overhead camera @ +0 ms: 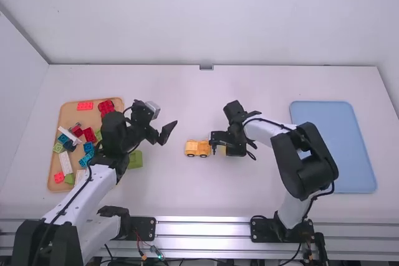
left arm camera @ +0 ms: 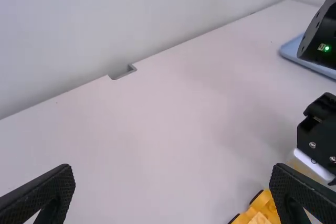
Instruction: Assemble lego blocks to make yellow taxi
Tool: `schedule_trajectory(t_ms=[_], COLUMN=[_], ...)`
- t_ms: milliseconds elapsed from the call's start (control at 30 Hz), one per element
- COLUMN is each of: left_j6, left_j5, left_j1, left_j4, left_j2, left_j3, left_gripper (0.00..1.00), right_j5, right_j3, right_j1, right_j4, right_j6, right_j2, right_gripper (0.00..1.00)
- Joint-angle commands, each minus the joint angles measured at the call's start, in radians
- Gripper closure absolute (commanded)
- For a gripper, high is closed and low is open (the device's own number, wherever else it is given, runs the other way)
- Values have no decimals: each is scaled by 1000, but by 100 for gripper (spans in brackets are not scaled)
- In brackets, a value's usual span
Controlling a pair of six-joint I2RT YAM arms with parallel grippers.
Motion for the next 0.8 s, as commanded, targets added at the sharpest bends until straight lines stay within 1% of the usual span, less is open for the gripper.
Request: schedule_trajectory(t_ms=[0, 33, 167, 333, 433, 500, 567, 633, 767], left_j6=[0, 0, 0, -7, -8, -8, -8, -8, -8], left_j5=[18, 18, 19, 19, 19, 19, 19, 19, 19], left_j1=[-2, -3, -3, -2, 0, 2, 2, 2, 2], left_j4=[0, 0, 0, 0, 0, -3, -4, -6, -7], left_j2=[-13, -13, -13, -13, -13, -13, -13, -13, -13], left_j3=[-1, -1, -1, -1, -1, -2, -2, -2, -2], left_gripper=[1, 1, 1, 1, 1, 1, 1, 1, 1], right_j5=[-28, -31, -25, -26, -26, -26, -26, -26, -27], right_j3=[21, 21, 21, 21, 21, 21, 21, 20, 21], right_j1=[2, 4, 16, 15, 16, 16, 16, 16, 15], right_j4=[-3, -4, -4, -5, -8, -3, -1, -1, -1], right_j6=[-2, -2, 7, 10, 10, 28, 35, 35, 35], right_j2=[11, 11, 11, 11, 11, 11, 11, 11, 11], right_gripper=[52, 55, 59, 59, 57, 53, 52, 53, 59])
